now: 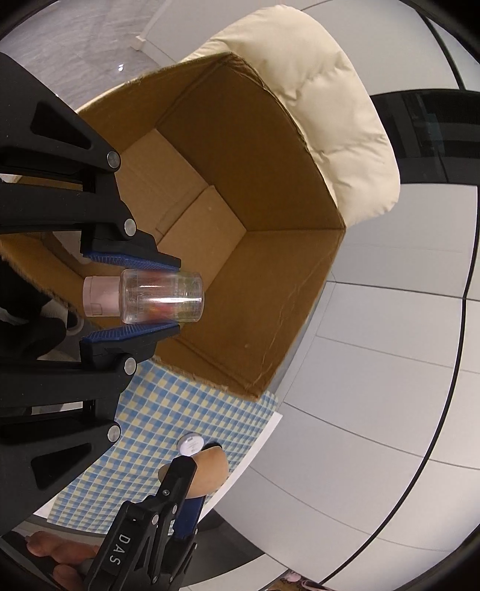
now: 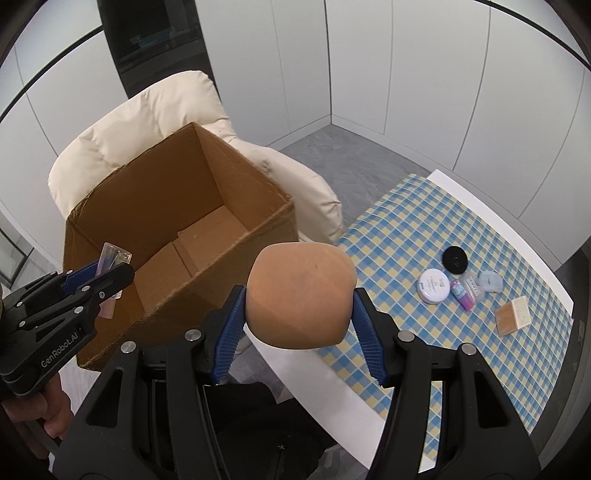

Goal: Organize objects
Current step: 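Lower the glass bottle into the box and open the left tool while the right tool holds the sponge, then lower the tan sponge into the box and open the right tool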

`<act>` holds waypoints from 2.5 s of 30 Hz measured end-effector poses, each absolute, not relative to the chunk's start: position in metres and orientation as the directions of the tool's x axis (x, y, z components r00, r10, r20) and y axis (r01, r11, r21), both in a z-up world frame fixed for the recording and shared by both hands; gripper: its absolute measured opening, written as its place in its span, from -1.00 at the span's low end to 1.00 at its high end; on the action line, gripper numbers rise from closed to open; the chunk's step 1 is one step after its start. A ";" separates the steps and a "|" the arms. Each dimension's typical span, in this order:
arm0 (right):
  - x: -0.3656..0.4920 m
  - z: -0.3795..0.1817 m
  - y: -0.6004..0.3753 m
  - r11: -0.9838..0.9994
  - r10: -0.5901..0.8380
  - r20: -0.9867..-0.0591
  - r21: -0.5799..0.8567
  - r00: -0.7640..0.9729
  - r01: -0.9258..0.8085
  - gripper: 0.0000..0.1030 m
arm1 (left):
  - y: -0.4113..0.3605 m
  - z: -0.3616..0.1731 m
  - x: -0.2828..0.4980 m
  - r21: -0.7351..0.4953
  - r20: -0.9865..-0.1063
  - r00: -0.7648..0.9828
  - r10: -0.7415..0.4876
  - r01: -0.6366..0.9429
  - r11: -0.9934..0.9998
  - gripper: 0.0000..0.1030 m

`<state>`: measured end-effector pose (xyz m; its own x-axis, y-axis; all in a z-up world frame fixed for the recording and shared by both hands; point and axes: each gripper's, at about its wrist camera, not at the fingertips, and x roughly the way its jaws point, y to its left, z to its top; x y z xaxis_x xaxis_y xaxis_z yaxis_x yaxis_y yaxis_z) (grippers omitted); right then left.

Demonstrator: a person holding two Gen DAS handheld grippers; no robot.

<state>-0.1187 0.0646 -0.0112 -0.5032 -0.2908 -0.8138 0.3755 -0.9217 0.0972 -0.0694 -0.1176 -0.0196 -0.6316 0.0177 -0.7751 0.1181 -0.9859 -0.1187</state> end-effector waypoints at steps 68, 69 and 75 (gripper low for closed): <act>-0.096 -0.005 -0.079 -0.796 -0.422 -0.784 0.081 -0.454 0.599 0.62 | -0.233 -0.008 -0.008 -0.012 -0.742 -0.622 -0.251 0.386 -0.922 0.99; -0.096 -0.005 -0.078 -0.796 -0.423 -0.784 0.083 -0.454 0.600 0.65 | -0.232 -0.008 -0.009 -0.011 -0.741 -0.622 -0.251 0.385 -0.923 0.99; -0.097 -0.004 -0.073 -0.811 -0.409 -0.777 0.068 -0.479 0.581 0.87 | -0.232 -0.008 -0.010 -0.012 -0.741 -0.623 -0.251 0.386 -0.922 0.99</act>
